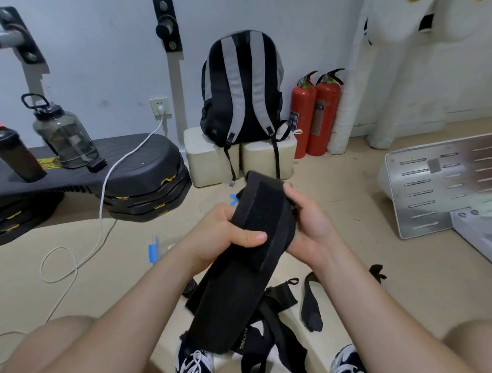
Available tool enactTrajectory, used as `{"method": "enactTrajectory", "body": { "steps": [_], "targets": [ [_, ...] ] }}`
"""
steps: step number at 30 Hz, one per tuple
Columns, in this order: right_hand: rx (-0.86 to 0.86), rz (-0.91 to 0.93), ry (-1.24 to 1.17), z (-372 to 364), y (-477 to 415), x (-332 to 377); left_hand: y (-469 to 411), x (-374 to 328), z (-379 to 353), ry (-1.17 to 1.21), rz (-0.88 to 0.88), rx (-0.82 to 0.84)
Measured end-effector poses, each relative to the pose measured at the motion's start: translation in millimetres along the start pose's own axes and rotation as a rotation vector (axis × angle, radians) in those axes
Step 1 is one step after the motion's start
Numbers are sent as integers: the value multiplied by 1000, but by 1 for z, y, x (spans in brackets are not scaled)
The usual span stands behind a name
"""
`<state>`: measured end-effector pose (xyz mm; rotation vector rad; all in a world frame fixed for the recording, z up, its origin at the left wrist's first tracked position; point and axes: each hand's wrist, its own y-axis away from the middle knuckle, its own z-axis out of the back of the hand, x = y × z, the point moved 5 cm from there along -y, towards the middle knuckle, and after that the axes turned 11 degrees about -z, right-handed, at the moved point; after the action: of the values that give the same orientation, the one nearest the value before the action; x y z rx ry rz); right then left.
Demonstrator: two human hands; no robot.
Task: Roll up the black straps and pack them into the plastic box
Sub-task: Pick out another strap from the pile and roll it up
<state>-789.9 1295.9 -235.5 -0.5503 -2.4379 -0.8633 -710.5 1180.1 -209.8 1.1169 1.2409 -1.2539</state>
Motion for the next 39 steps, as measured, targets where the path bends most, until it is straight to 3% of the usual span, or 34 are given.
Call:
{"method": "enactTrajectory", "body": {
  "steps": [6,9,11,13,15,24,30,34,39],
  "targets": [
    [-217,269,-148,13,-4,37,9,-8,12,72,-24,34],
    [-262,427,-20,23,10,68,12,-28,38,169,-180,-149],
    [-258,526,231,25,25,83,13,-37,63,274,-259,-317],
    [-220,524,485,17,36,88,11,-43,74,289,-278,-423],
    [-168,488,608,8,45,87,6,-43,69,187,-233,-418],
    [101,379,581,-29,78,82,-9,-37,30,18,-171,-386],
    [-23,336,653,-32,54,41,-8,-37,12,96,-238,-337],
    [-205,444,692,-25,43,28,-10,-35,8,162,-260,-333],
    [-190,502,745,-30,43,32,-13,-37,13,290,-248,-356]
  ]
}}
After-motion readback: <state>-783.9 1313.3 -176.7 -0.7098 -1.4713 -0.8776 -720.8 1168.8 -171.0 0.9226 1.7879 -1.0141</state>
